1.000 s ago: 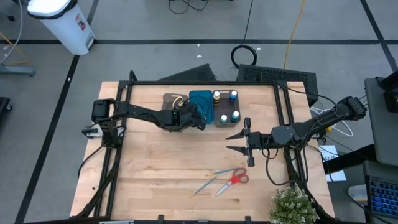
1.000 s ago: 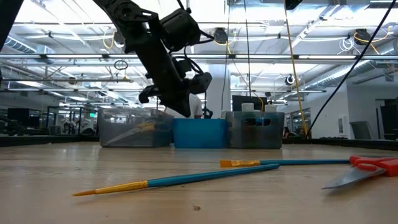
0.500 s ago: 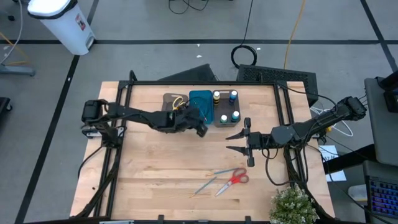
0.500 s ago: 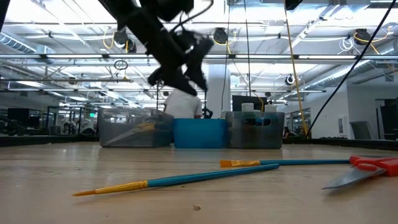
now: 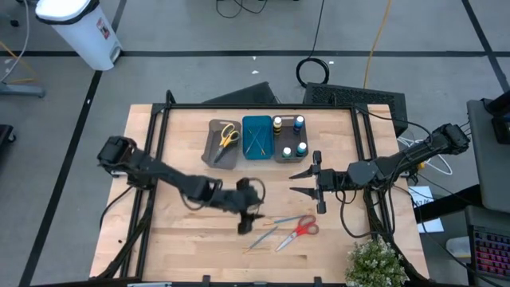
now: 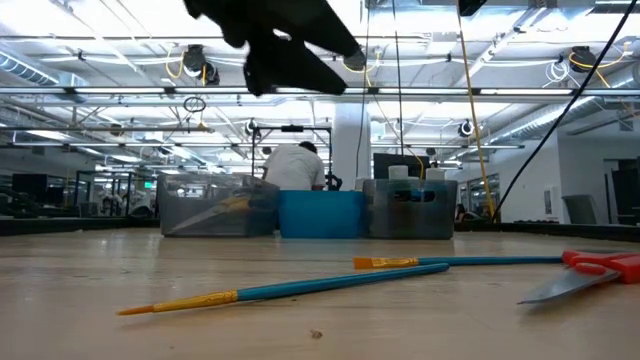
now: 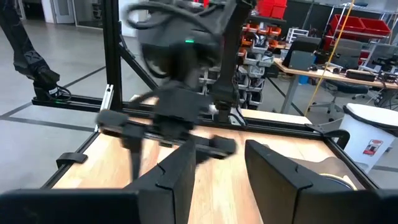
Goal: Pick & Place Paint Supplies
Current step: Put the blue paint brush into the blue bin
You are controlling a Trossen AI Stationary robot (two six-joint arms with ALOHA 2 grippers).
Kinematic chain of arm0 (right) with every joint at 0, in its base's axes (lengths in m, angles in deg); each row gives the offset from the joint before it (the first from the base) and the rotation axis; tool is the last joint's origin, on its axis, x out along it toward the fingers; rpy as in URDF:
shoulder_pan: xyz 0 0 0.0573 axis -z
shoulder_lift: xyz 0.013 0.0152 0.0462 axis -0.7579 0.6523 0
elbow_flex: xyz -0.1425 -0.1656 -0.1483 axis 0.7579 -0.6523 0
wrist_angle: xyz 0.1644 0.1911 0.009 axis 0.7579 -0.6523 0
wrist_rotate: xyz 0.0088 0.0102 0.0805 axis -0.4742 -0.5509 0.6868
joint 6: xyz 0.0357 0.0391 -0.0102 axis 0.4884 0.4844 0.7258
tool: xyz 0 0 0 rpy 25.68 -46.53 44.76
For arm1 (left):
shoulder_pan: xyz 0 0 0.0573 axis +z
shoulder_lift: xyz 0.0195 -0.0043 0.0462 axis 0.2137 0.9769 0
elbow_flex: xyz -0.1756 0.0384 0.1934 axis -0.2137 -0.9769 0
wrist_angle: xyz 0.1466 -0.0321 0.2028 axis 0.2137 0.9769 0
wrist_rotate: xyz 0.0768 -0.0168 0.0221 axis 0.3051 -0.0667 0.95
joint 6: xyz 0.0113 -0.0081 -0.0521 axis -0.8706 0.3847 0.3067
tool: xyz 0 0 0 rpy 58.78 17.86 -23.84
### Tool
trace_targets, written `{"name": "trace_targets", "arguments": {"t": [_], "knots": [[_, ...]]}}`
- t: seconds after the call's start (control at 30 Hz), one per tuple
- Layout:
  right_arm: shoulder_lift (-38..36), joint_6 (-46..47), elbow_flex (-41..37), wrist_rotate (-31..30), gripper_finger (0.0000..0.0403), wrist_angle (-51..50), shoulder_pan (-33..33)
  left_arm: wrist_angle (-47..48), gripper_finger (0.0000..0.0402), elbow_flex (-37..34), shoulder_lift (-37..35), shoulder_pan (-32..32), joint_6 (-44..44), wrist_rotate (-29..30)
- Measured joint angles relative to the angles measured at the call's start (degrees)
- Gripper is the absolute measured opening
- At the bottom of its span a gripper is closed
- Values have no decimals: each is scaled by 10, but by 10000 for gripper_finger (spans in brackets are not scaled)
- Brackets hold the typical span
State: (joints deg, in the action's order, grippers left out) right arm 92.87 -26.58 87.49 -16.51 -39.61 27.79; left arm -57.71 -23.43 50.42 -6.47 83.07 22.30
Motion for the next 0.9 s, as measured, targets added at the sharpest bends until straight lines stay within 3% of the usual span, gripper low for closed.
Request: {"name": "trace_targets", "arguments": {"t": [0.2, 0.53, 0.9], "knots": [[0, 0, 0, 0, 130, 3, 0, -15, 241, 0, 39, -51, -1, 70], [0, 0, 0, 0, 130, 3, 0, -68, 241, 0, 141, -48, -3, 67], [0, 0, 0, 0, 130, 2, 0, -150, 241, 0, 210, -33, -16, 24]]}}
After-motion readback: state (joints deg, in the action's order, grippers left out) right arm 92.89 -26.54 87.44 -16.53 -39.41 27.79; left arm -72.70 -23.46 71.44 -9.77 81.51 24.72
